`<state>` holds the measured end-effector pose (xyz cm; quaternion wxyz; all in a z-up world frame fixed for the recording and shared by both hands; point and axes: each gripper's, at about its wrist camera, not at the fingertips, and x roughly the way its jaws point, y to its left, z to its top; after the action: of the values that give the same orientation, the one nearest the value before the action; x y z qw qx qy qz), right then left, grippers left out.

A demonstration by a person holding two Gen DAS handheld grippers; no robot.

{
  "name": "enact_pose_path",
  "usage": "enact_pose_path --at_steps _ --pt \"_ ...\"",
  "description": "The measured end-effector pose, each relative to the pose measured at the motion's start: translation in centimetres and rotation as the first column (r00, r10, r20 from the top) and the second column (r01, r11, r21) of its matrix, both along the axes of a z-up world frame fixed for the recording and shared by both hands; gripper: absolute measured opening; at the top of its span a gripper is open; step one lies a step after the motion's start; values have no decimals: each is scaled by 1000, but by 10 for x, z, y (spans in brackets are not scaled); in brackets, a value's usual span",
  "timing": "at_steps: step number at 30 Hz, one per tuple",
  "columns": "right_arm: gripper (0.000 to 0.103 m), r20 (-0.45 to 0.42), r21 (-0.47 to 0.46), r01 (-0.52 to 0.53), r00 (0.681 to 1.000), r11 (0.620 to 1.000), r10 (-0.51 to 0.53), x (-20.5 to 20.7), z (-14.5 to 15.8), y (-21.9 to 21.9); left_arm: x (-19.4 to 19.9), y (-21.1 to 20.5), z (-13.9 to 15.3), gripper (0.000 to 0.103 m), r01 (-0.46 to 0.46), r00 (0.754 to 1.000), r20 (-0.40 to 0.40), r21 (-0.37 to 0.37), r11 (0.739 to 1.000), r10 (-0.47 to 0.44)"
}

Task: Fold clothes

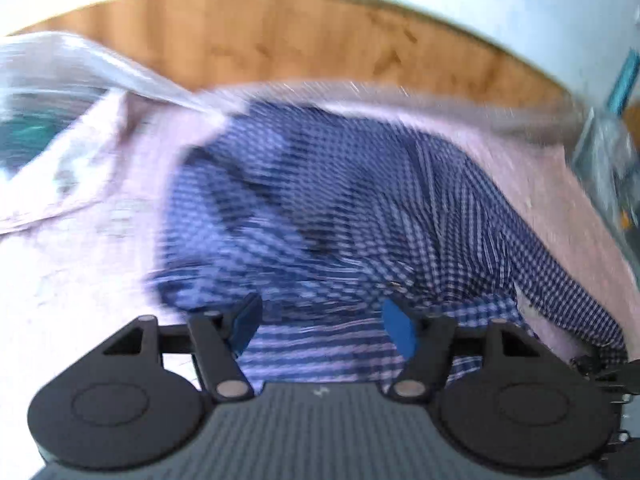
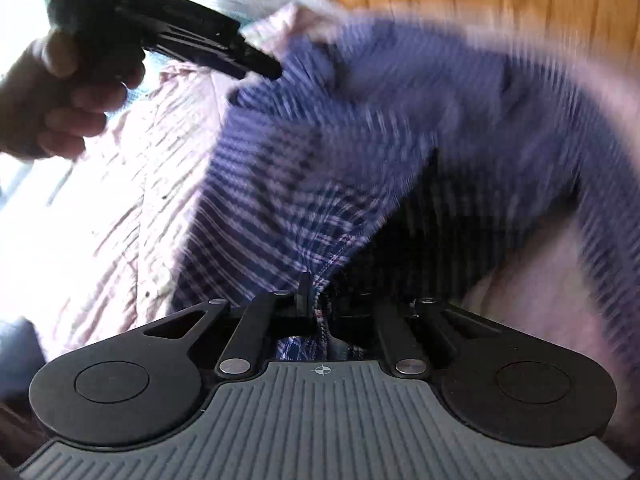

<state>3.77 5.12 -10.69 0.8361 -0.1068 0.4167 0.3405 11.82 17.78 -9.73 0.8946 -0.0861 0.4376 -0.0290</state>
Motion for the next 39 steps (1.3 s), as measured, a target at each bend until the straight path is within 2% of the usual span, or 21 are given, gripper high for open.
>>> enact_pose_path --at_steps 2,4,5,6,8,9,10,13,15,17,20,21,22,23,24,26,29,33,36,38,39 --pt "4 119 -29 -110 986 993 113 -36 27 30 -34 32 18 69 -70 997 33 -2 998 70" --pt "3 197 -40 -260 945 965 262 -77 48 65 -64 59 27 73 -136 989 48 -7 991 137" --pt "3 173 -37 -345 922 938 346 -99 45 84 -78 71 29 74 -167 985 52 -9 986 167" --pt "9 149 -31 -428 892 903 428 -120 42 103 -90 80 29 74 -189 981 48 -13 982 189" --pt "38 59 3 -542 839 841 541 -148 27 128 -106 88 20 74 -196 980 12 -23 980 197" --pt "51 36 24 -510 860 860 509 -151 22 128 -110 84 16 74 -183 983 -2 -23 983 183" --pt "53 13 46 -471 882 881 471 -152 17 126 -112 75 11 74 -151 989 -9 -23 988 151" --pt "70 -29 167 -188 980 968 195 -135 30 70 -115 44 1 75 -42 999 -25 -6 999 42" --pt "81 -48 176 13 999 984 -5 -114 35 24 -117 18 -7 77 37 999 -34 37 999 -36" --pt "85 -70 126 168 985 978 -160 -100 31 -16 -122 -3 -23 82 77 996 -56 142 987 -70" --pt "81 -167 73 216 965 974 -202 -87 2 -43 -124 -11 -57 83 102 987 -146 222 970 -70" --pt "61 -204 66 220 958 973 -202 -85 -8 -49 -124 -10 -68 74 107 982 -175 235 966 -67" --pt "12 -237 68 200 955 977 -179 -87 -17 -45 -125 -5 -77 37 103 978 -201 238 966 -55" --pt "0 -226 44 203 956 978 -189 -88 -19 -45 -127 4 -83 11 84 973 -227 224 971 -32" --pt "0 -214 21 211 956 977 -202 -90 -21 -45 -129 14 -86 4 57 971 -238 203 978 -7" --pt "0 -162 19 310 939 950 -303 -101 -5 -67 -139 37 -80 2 -17 976 -214 138 990 47" --pt "0 -124 -34 453 882 891 -454 -122 17 -127 -148 56 -81 2 -49 968 -237 128 991 78" --pt "0 -115 -241 560 795 793 -596 -136 -6 -195 -153 70 -88 4 -68 956 -271 172 983 114" --pt "0 -85 -338 652 697 678 -712 -137 -18 -230 -153 79 -74 17 -109 957 -244 206 972 159" --pt "8 -86 -283 704 658 652 -748 -136 -4 -251 -150 83 -47 31 -147 970 -161 205 968 181" --pt "14 -95 -241 711 660 661 -745 -130 5 -253 -145 85 -32 52 -160 976 -115 182 970 183"
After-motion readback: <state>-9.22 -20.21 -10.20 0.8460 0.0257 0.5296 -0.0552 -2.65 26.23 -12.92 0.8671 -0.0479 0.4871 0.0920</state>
